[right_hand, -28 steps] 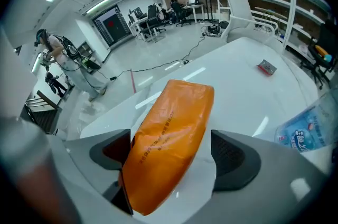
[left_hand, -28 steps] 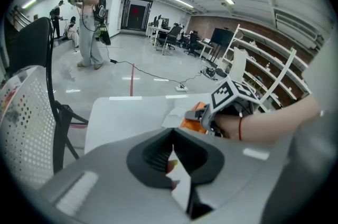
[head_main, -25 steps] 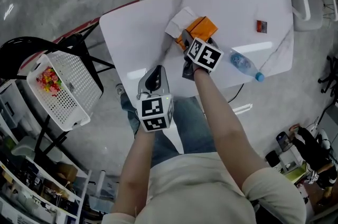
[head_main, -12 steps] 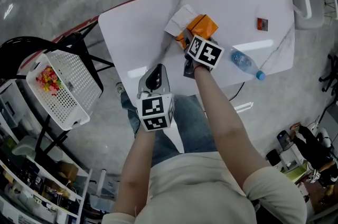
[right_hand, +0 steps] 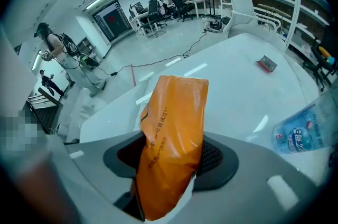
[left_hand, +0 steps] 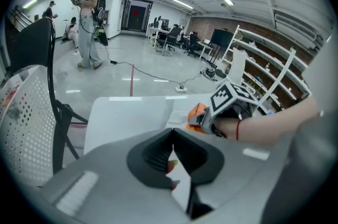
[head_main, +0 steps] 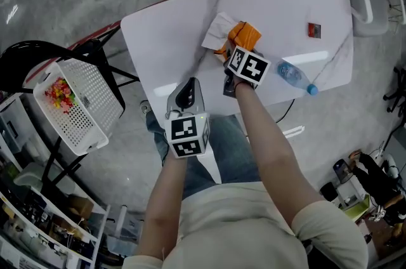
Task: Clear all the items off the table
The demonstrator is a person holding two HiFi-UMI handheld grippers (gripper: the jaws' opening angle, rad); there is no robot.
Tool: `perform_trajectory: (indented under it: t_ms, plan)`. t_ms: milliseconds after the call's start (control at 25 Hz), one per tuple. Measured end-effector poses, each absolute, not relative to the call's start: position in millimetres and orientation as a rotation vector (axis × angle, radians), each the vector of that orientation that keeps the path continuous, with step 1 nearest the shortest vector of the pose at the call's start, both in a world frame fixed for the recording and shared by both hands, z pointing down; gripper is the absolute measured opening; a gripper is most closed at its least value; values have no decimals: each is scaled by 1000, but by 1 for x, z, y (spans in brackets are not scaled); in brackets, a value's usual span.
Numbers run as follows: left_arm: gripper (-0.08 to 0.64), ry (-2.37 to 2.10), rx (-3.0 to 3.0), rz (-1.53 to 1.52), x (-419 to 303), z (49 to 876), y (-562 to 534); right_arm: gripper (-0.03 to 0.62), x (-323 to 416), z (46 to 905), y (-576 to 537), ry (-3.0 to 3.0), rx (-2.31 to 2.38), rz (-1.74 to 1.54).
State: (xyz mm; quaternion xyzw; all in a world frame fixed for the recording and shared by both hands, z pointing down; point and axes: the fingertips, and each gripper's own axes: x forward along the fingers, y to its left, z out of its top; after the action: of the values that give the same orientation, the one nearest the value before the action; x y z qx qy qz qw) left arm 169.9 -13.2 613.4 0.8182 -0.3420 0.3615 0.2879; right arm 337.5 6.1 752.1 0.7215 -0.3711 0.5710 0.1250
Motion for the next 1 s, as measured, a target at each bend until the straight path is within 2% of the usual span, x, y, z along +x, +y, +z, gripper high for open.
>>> perform_trajectory:
  t_ms: [1000]
  plan:
    - [9, -985, 2209, 894, 141, 564, -11, 241, 317, 678, 17, -1194, 2114, 1553]
